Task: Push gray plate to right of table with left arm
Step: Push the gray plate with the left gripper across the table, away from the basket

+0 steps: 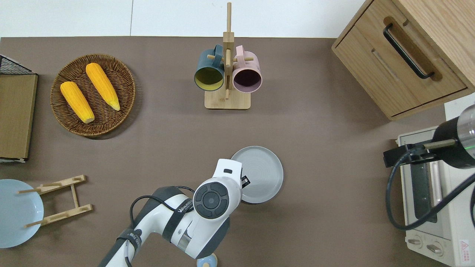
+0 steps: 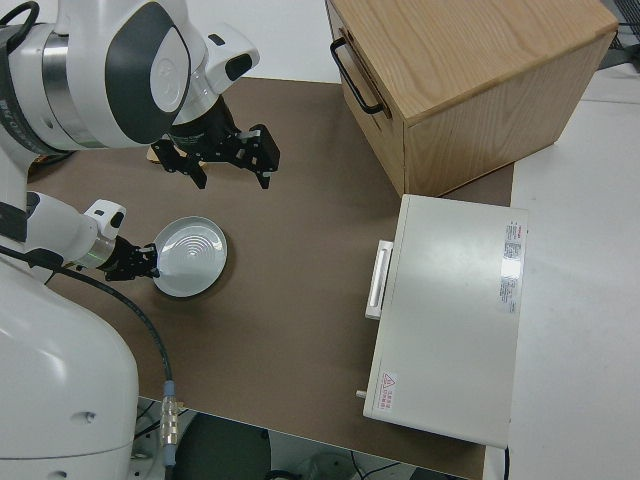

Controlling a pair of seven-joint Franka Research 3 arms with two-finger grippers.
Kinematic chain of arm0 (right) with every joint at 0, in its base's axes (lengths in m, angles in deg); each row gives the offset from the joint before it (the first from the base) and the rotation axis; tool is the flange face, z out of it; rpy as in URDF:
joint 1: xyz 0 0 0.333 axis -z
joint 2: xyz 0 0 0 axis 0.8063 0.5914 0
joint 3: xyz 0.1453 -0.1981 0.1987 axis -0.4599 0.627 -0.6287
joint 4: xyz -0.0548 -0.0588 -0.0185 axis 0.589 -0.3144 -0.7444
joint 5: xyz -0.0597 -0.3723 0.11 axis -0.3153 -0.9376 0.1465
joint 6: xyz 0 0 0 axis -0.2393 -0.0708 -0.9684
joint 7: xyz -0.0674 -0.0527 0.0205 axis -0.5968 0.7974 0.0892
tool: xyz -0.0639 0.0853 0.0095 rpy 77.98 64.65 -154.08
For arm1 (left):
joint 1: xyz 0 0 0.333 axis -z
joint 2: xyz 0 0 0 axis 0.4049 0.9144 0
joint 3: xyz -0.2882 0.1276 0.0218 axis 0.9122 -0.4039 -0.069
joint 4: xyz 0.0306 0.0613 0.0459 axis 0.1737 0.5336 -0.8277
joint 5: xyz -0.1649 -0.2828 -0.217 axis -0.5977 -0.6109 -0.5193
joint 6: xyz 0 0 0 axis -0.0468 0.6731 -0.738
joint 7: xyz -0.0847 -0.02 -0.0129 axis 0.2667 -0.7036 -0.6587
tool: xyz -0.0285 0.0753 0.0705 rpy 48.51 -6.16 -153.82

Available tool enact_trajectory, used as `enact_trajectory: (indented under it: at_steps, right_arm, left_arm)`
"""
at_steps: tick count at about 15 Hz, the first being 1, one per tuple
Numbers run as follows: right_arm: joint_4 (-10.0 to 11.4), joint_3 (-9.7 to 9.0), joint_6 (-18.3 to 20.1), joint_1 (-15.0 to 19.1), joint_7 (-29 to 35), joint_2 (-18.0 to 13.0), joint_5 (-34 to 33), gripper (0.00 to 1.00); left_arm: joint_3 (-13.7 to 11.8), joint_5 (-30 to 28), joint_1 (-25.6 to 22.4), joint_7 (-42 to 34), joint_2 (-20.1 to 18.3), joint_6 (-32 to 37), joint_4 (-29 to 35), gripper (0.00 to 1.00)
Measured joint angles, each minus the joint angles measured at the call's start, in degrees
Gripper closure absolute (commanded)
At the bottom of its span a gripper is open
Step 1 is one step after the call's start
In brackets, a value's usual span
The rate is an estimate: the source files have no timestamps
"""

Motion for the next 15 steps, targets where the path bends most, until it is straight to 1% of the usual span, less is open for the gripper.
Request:
enact_trajectory:
  at_steps: [1, 2, 6, 11, 13, 15]
  right_arm:
    - [0.0, 0.00, 0.0, 0.0, 0.0, 0.0, 0.0, 0.017]
    - [0.0, 0.00, 0.0, 0.0, 0.0, 0.0, 0.0, 0.017]
    - [0.0, 0.00, 0.0, 0.0, 0.0, 0.0, 0.0, 0.017]
    - [0.0, 0.00, 0.0, 0.0, 0.0, 0.0, 0.0, 0.017]
    - [0.0, 0.00, 0.0, 0.0, 0.0, 0.0, 0.0, 0.017]
    - [0.0, 0.00, 0.0, 0.0, 0.0, 0.0, 0.0, 0.017]
  left_arm:
    - [0.0, 0.0, 0.0, 0.0, 0.2, 0.0, -0.1, 0.12]
    - [0.0, 0.0, 0.0, 0.0, 0.2, 0.1, -0.1, 0.03]
    - [-0.1, 0.0, 0.0, -1.4, 1.2, -0.1, -0.7, 0.01]
    - [-0.8, 0.0, -0.2, -3.8, 1.2, 0.5, -0.9, 0.01]
    - [-1.1, 0.0, -0.7, -6.4, 0.4, 2.7, -1.4, 0.01]
    - [-1.3, 0.0, -1.8, -10.5, -1.8, 6.3, -2.1, 0.01]
